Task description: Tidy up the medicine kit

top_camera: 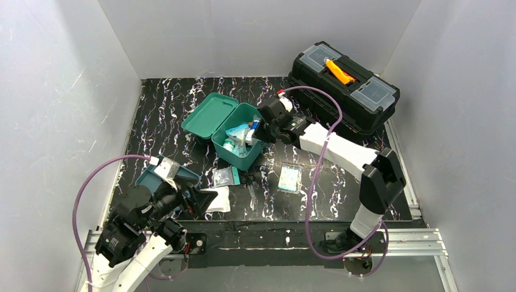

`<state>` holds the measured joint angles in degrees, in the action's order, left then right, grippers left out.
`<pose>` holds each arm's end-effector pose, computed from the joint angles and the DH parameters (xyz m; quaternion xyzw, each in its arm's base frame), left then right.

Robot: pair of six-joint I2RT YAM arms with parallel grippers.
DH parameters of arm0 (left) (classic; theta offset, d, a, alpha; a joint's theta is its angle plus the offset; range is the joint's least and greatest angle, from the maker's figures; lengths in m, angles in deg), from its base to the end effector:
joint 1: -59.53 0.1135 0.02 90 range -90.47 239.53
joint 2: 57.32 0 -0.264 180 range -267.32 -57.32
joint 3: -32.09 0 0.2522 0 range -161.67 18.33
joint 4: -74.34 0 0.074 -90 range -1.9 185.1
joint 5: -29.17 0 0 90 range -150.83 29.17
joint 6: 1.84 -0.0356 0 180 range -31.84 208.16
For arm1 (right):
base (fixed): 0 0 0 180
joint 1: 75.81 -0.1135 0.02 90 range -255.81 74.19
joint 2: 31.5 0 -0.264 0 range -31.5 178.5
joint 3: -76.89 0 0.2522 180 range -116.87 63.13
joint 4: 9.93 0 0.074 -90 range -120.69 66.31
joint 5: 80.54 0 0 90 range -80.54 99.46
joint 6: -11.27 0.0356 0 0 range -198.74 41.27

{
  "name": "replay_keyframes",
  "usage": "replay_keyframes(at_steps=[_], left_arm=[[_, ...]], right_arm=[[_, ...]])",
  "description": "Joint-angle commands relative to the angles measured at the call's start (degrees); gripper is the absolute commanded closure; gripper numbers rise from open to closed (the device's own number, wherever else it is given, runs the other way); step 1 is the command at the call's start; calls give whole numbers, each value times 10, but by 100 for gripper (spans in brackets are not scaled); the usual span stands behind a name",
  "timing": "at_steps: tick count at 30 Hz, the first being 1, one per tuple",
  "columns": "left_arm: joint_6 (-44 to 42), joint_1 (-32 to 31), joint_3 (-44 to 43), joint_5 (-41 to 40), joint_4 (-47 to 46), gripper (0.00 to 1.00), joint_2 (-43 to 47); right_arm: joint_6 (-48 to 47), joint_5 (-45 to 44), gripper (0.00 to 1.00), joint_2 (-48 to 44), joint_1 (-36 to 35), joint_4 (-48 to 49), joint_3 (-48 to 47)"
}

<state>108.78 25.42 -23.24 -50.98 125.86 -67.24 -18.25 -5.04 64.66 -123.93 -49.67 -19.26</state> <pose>0.0342 -0.0305 0.3270 0.1440 0.7292 -0.3628 0.5621 0.2629 0.2799 0.3066 0.1500 0.8872 0.2754 0.3386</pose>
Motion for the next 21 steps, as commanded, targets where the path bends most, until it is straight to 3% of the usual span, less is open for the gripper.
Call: replay_keyframes(at_steps=[1, 2, 7, 10, 21], left_arm=[[0, -1, 0, -6, 1, 2, 6], [0, -1, 0, -6, 0, 2, 6], [0, -1, 0, -8, 0, 2, 10], [1, -1, 1, -9, 1, 2, 10], [1, -1, 0, -15, 2, 2, 3]], right_arm=[[33, -18, 99, 32, 12, 9, -43], [35, -20, 98, 38, 13, 6, -46], [44, -15, 64, 54, 12, 6, -46], [40, -13, 57, 47, 12, 10, -44], [-37, 14, 49, -66, -11, 74, 41]])
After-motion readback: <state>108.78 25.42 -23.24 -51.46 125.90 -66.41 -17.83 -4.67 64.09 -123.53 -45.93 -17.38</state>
